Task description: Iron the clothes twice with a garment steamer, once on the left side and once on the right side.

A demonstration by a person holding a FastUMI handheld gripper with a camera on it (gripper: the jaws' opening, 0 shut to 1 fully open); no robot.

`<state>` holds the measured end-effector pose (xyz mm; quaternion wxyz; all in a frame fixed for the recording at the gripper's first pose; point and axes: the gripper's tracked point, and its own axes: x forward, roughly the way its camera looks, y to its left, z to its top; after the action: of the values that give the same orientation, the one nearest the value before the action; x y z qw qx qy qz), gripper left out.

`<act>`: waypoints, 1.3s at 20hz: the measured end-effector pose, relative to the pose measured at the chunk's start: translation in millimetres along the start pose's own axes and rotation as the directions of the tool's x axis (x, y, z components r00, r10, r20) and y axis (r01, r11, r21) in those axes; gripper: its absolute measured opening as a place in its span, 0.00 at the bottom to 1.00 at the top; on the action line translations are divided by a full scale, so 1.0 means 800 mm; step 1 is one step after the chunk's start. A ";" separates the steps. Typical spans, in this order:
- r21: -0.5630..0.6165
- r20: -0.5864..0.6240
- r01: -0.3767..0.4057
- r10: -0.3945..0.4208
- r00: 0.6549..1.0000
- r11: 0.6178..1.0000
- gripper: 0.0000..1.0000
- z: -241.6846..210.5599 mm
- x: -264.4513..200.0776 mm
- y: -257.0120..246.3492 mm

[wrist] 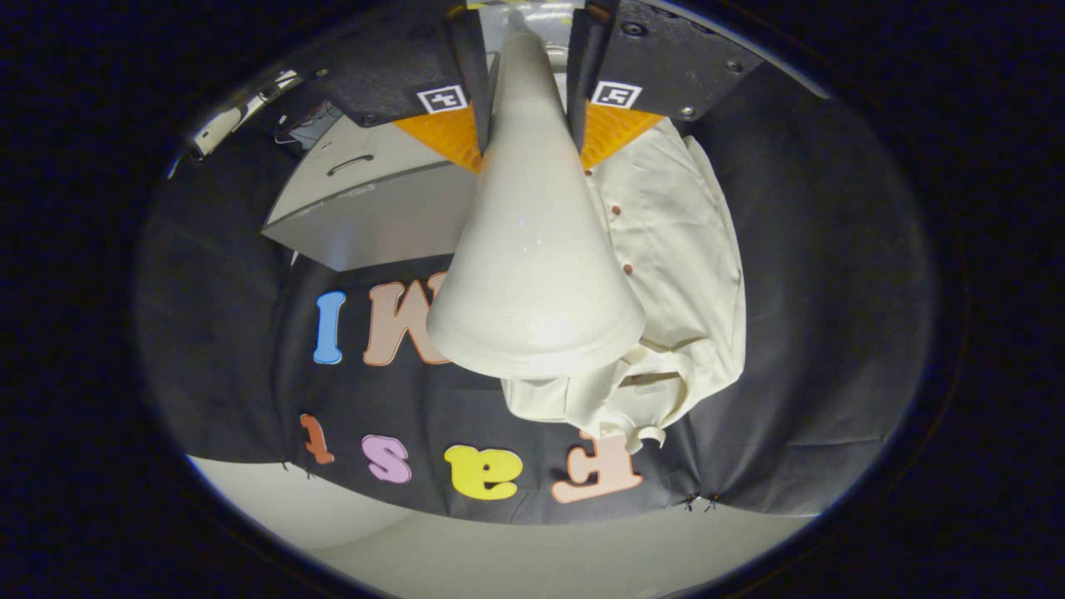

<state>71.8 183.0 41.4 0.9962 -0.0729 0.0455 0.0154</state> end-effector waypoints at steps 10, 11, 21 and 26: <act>0.080 0.063 0.044 -0.049 0.997 0.996 0.40 -0.024 -0.086 -0.078; 0.085 0.064 0.046 -0.051 0.997 0.995 0.40 -0.029 -0.094 -0.083; 0.057 0.089 0.021 -0.026 0.996 0.998 0.40 -0.048 -0.133 -0.130; 0.030 0.091 -0.060 0.057 0.994 0.998 0.40 -0.030 -0.115 -0.147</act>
<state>-17.5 61.2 43.2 0.9974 -0.0547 0.0027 0.0473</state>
